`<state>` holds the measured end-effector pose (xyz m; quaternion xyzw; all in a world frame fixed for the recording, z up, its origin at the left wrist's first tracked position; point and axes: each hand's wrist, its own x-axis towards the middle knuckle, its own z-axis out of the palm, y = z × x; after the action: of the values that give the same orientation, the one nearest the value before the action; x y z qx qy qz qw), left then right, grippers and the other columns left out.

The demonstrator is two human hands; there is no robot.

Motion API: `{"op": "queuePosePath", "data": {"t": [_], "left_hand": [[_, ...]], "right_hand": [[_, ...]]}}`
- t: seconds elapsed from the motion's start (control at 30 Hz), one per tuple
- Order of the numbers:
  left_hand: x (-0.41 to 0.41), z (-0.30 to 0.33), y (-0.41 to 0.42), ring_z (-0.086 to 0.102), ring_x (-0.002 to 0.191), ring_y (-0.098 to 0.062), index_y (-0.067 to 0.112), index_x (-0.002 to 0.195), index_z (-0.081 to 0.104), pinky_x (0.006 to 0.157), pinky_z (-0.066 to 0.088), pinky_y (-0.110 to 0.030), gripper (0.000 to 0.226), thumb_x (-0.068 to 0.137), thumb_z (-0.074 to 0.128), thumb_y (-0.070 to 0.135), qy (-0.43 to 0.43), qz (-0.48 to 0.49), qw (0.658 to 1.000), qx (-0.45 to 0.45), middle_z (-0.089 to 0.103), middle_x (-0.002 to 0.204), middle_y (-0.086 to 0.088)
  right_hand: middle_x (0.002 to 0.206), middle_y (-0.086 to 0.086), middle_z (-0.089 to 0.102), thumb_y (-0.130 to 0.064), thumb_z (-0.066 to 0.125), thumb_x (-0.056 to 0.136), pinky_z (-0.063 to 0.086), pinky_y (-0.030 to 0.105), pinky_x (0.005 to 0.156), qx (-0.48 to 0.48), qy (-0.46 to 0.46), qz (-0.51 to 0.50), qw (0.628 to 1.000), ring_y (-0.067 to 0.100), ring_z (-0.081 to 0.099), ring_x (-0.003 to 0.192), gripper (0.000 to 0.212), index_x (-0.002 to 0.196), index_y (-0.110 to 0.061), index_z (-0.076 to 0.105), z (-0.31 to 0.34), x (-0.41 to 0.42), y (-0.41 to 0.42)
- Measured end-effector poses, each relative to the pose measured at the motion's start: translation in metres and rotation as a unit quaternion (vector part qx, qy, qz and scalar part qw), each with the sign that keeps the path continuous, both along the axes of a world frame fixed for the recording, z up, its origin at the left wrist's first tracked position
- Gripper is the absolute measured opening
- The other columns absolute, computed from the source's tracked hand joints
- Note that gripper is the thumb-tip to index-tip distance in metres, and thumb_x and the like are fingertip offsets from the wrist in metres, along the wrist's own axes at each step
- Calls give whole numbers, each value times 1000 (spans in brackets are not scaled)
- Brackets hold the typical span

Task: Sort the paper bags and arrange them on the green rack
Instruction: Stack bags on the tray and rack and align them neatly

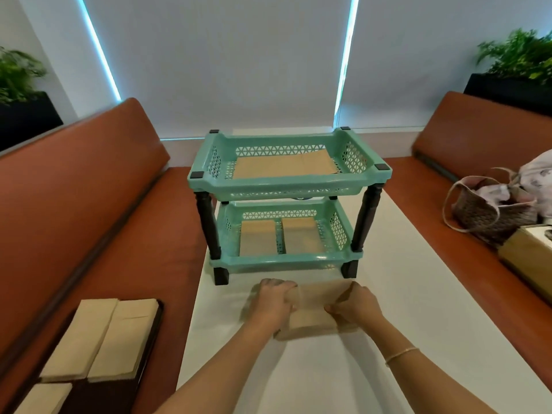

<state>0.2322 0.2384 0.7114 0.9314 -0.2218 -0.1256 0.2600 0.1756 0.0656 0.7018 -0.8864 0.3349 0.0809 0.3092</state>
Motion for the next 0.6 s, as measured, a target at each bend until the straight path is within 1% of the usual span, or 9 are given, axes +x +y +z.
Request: {"op": "queuePosePath", "data": {"t": [0.07, 0.13, 0.33, 0.4, 0.5, 0.53, 0.6], "left_hand": [[-4, -2, 1, 35, 127, -16, 27, 130, 53, 99, 29, -20, 45, 87, 63, 19, -28, 5, 1000, -4, 49, 132, 0], [-7, -4, 0, 34, 126, -15, 26, 130, 53, 99, 27, -18, 44, 87, 63, 20, -47, 11, 999, -8, 49, 131, 0], [-10, -9, -1, 34, 121, -12, 27, 129, 53, 91, 28, -15, 41, 89, 59, 18, -95, 12, 995, -7, 50, 126, 5], [-9, -11, -1, 34, 121, -11, 27, 129, 54, 88, 28, -14, 41, 89, 58, 18, -105, 15, 994, -17, 50, 125, 6], [-8, -15, 0, 36, 121, -10, 26, 129, 55, 83, 24, -9, 40, 90, 57, 17, -107, 18, 993, -36, 52, 125, 6], [-6, -16, 0, 37, 121, -10, 25, 128, 56, 83, 24, -9, 40, 90, 57, 15, -110, 18, 993, -40, 52, 125, 6], [-3, -19, 2, 37, 123, -11, 23, 127, 58, 89, 24, -9, 39, 89, 56, 12, -124, 19, 991, -47, 54, 127, 6]], "right_hand": [[124, 10, 51, -47, 71, 73, 43, 31, 92, -31, 1, 11, 999, 25, 49, 114, 71, 128, -11, 44, -3, -3, -1], [121, 10, 50, -48, 71, 74, 43, 30, 88, -37, -10, 18, 999, 25, 49, 112, 67, 125, -12, 46, -4, -5, -2], [115, 12, 50, -37, 76, 73, 43, 29, 84, -7, -69, 1, 998, 26, 52, 106, 65, 125, -12, 46, -8, -10, -3], [113, 10, 51, -35, 77, 72, 44, 30, 83, 2, -86, -5, 996, 25, 53, 103, 66, 125, -13, 46, -9, -10, -3], [110, 7, 52, -36, 76, 73, 43, 27, 79, 1, -101, -4, 995, 22, 53, 100, 69, 130, -16, 44, -11, -10, -2], [109, 6, 52, -36, 75, 74, 43, 27, 79, 2, -106, -3, 994, 21, 53, 99, 69, 132, -17, 43, -12, -10, -2], [112, 8, 53, -34, 74, 75, 45, 29, 82, 10, -118, -5, 993, 22, 54, 101, 69, 135, -18, 42, -14, -10, 0]]}}
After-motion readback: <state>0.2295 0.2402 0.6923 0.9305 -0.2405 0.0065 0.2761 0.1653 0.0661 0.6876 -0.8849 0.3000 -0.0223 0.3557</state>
